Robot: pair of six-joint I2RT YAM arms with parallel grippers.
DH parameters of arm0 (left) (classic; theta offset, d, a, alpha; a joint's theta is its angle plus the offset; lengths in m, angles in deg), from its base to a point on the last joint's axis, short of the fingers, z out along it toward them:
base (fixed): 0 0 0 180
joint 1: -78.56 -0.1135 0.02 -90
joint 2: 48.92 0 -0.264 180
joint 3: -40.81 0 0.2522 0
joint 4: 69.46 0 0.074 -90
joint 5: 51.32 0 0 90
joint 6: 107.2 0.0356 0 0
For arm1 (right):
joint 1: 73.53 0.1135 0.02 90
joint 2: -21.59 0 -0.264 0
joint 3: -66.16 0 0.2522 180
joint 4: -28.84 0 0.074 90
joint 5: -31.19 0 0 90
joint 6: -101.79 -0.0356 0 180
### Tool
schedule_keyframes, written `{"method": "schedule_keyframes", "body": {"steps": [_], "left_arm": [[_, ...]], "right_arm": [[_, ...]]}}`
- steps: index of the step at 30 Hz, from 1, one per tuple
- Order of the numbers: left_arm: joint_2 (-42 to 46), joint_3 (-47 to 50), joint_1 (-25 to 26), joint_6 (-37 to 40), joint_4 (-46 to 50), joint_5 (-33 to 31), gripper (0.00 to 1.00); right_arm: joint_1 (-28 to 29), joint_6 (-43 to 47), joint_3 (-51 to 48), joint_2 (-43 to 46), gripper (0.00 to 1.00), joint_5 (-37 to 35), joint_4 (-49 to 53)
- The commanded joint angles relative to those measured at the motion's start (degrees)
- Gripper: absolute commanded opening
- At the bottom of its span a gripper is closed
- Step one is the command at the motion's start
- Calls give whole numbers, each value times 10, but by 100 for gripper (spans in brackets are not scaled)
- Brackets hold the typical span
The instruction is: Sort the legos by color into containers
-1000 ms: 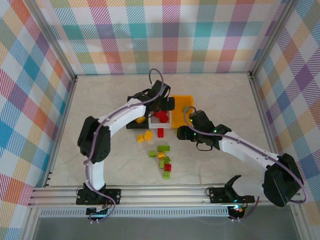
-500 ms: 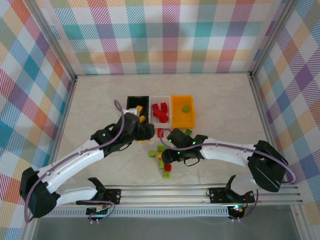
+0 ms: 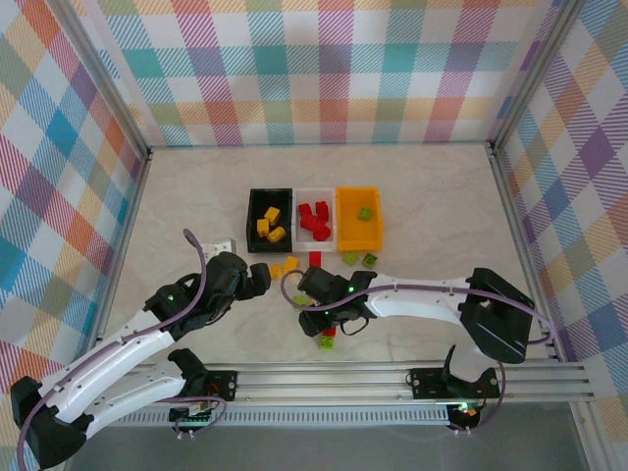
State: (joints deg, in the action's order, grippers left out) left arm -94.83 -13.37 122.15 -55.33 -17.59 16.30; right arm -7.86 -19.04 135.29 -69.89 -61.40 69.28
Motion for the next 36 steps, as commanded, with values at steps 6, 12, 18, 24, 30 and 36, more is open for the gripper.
{"method": "schedule_keyframes", "body": {"steps": [6,12,18,24,30,36], "left_arm": [[18,10,-1,-7,37,-37,100],[35,17,-2,-8,38,-41,100],[36,19,-2,-8,45,-45,100],[31,19,-4,-7,43,-49,100],[29,18,-5,-7,45,-51,100],[29,17,-6,-7,48,-54,100]], "right_arm": [[22,26,46,-41,46,15,22],[36,47,79,-56,50,15,37],[36,37,82,-68,66,-41,71],[36,56,95,-99,69,-22,62],[43,78,123,-120,72,-2,61],[46,79,136,-154,69,-7,76]]}}
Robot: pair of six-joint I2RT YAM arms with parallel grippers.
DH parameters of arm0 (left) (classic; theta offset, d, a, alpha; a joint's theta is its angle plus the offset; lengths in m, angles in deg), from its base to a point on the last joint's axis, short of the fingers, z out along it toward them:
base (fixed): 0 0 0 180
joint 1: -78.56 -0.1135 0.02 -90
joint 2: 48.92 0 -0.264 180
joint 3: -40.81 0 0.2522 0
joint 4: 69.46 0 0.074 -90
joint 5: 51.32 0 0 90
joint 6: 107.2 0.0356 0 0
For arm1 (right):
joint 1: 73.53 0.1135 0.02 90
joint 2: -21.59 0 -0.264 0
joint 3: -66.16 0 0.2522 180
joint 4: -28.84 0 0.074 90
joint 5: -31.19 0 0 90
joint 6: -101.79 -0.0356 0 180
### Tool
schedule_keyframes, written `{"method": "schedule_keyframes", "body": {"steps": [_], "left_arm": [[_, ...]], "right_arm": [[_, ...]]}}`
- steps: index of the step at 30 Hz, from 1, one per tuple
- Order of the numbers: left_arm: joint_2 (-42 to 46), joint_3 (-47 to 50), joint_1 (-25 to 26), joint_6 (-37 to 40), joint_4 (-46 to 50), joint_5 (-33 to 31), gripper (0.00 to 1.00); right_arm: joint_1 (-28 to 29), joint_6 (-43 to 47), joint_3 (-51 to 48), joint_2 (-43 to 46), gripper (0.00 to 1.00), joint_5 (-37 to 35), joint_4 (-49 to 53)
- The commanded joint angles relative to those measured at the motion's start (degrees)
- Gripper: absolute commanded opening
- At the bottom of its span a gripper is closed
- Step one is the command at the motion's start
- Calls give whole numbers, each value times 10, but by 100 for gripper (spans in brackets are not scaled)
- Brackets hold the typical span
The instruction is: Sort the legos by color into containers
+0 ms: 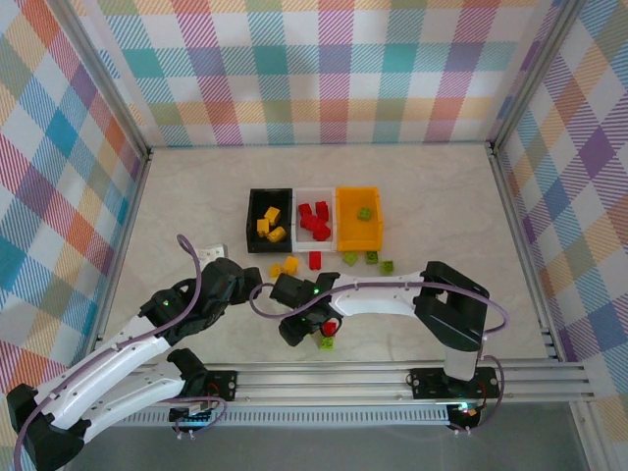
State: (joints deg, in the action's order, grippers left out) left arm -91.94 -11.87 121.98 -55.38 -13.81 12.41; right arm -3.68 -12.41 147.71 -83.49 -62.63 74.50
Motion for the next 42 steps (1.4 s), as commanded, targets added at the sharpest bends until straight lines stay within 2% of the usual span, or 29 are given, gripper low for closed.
{"method": "schedule_keyframes", "body": {"steps": [1,4,9,15,18,21,26,28,33,34,38,42], "left_arm": [[0,2,-5,-6,10,-15,100],[0,2,-5,-6,12,-16,100],[-2,-1,-6,-6,11,-13,100],[-6,-5,-6,-5,2,-9,100],[-13,-9,-6,-3,-1,-9,100],[-20,-6,-5,-1,-10,-6,100],[-28,1,-5,-2,-21,8,100],[-28,4,-5,-2,-25,12,100],[-27,9,-5,-2,-32,23,100],[-26,10,-6,-2,-33,26,100],[-24,13,-5,-1,-37,33,100],[-24,14,-6,3,-44,36,100]], "right_arm": [[4,12,12,-21,67,4,24],[4,11,9,-27,61,3,18],[3,10,-1,-11,41,-2,3],[-23,10,-11,68,34,-43,6],[-71,20,-3,122,33,-67,13],[-149,21,17,155,33,-82,13],[-296,-17,57,143,33,-63,-29],[-338,-30,98,103,34,-49,-33],[-397,-61,208,-12,36,-44,-2],[-406,-70,227,-31,39,-44,9],[-418,-83,251,-45,65,-44,16],[-418,-95,220,1,73,-72,23]]}}
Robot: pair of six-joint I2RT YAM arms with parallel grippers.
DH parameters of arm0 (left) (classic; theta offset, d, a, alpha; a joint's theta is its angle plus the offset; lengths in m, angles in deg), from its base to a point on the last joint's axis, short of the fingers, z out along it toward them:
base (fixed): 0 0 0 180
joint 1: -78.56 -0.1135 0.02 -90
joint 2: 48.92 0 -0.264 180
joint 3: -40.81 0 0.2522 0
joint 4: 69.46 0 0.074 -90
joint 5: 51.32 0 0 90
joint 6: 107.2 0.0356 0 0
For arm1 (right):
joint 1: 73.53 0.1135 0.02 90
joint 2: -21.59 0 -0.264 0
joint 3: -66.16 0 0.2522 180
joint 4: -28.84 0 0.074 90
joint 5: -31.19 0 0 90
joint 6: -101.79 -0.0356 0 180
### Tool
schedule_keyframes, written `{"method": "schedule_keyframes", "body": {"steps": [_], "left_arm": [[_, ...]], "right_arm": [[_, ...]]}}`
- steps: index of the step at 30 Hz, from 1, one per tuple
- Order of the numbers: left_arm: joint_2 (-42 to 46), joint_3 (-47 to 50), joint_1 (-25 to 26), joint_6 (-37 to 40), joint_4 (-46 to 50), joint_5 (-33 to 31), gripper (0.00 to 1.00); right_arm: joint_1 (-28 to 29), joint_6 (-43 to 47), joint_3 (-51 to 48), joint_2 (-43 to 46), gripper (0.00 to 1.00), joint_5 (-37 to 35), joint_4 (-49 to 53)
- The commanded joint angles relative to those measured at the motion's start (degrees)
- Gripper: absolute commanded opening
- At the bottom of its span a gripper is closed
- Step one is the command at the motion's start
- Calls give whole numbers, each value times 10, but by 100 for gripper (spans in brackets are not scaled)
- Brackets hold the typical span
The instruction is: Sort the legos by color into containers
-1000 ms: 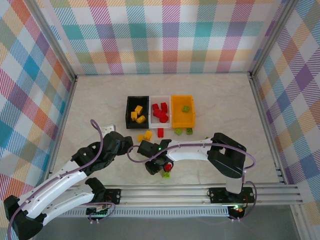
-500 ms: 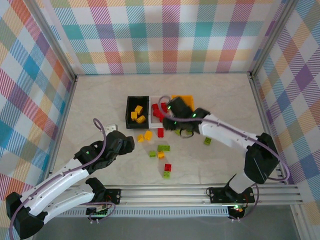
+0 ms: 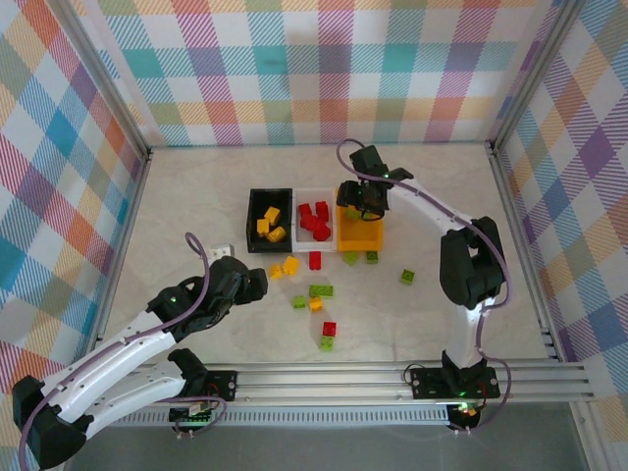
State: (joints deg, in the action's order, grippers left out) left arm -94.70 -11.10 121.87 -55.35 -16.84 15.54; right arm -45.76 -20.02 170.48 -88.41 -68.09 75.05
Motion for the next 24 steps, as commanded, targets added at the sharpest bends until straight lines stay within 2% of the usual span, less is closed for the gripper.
{"method": "schedule_keyframes", "body": {"steps": [1,8,14,19,24], "left_arm": [[3,8,-4,3,-16,5,100],[4,21,-4,-1,-33,13,100],[6,38,-5,-2,-43,13,100],[6,44,-6,-2,-43,13,100],[6,46,-6,-1,-44,10,100]], "right_arm": [[3,-25,-20,65,74,-24,24],[-2,-100,-204,195,78,-68,82],[-30,-139,-365,297,80,-57,85],[-73,-124,-415,285,78,-4,49],[-91,-94,-400,223,75,14,23]]}}
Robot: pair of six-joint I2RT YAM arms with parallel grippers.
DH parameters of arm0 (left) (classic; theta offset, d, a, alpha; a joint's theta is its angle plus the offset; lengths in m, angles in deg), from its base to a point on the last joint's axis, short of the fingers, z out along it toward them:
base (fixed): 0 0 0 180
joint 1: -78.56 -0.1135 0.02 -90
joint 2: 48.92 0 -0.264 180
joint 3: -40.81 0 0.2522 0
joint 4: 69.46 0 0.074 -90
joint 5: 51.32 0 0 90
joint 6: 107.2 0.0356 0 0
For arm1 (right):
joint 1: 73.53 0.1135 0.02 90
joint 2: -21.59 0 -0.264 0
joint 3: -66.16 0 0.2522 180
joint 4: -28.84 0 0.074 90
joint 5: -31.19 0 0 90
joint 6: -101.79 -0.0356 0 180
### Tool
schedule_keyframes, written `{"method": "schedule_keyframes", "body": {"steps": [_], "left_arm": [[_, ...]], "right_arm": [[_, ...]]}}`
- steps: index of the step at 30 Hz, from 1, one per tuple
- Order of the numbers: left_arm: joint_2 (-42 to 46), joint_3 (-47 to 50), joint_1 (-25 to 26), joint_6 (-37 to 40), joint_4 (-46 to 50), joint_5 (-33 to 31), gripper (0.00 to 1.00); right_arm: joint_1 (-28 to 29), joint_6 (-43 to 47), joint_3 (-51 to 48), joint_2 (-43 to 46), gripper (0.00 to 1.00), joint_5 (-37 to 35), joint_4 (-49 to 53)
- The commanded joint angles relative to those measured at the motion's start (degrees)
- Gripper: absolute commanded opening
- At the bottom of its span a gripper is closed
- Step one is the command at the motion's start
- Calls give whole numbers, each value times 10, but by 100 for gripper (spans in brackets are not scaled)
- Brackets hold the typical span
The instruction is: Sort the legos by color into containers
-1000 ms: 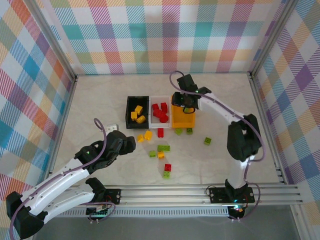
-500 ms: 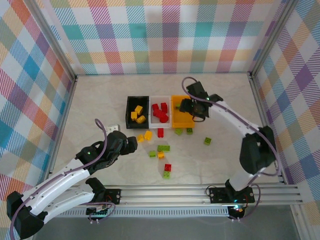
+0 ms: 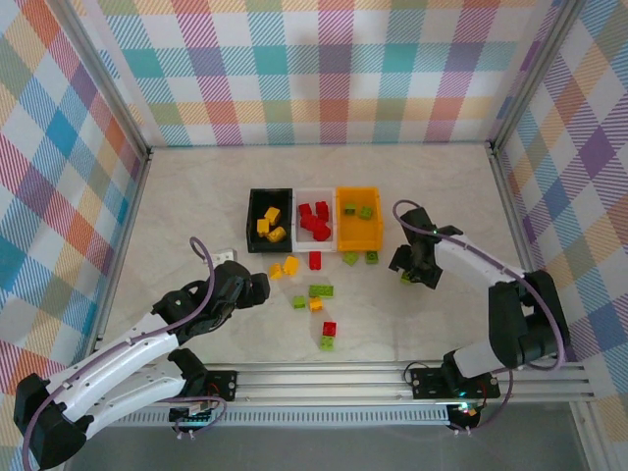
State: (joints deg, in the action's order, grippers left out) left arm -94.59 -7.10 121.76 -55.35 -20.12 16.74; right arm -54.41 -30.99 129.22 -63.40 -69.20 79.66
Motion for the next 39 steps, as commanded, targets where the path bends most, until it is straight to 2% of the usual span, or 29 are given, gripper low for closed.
{"method": "schedule_keyframes", "body": {"steps": [1,5,8,10,13,16,21,27,32,35,37,39], "left_arm": [[4,7,-4,-2,-11,-2,100],[2,7,-4,-3,-12,-3,100],[0,6,-4,-4,-9,-1,100],[1,3,-4,-4,-7,0,100],[1,-1,-5,-1,-4,0,100],[-2,-7,-5,4,-4,4,100],[-13,-15,-5,11,-7,9,100],[-34,-25,-4,19,-6,21,100],[-52,-34,-5,32,0,37,100],[-62,-38,-4,44,-2,57,100],[-70,-42,-4,56,-7,77,100],[-79,-48,-3,67,-14,104,100]], "right_arm": [[-5,19,18,-40,73,26,-26],[-9,27,31,-77,64,24,-30],[-9,28,32,-82,50,32,-34],[-9,33,29,-69,41,39,-39],[-9,43,30,-33,32,53,-39],[2,56,42,21,29,72,-34],[46,94,115,47,31,86,-28],[55,109,219,-50,35,98,-70],[55,111,328,-147,37,75,-67],[55,112,381,-192,48,71,-52],[55,113,413,-213,64,71,-36],[55,111,426,-215,69,72,-29]]}}
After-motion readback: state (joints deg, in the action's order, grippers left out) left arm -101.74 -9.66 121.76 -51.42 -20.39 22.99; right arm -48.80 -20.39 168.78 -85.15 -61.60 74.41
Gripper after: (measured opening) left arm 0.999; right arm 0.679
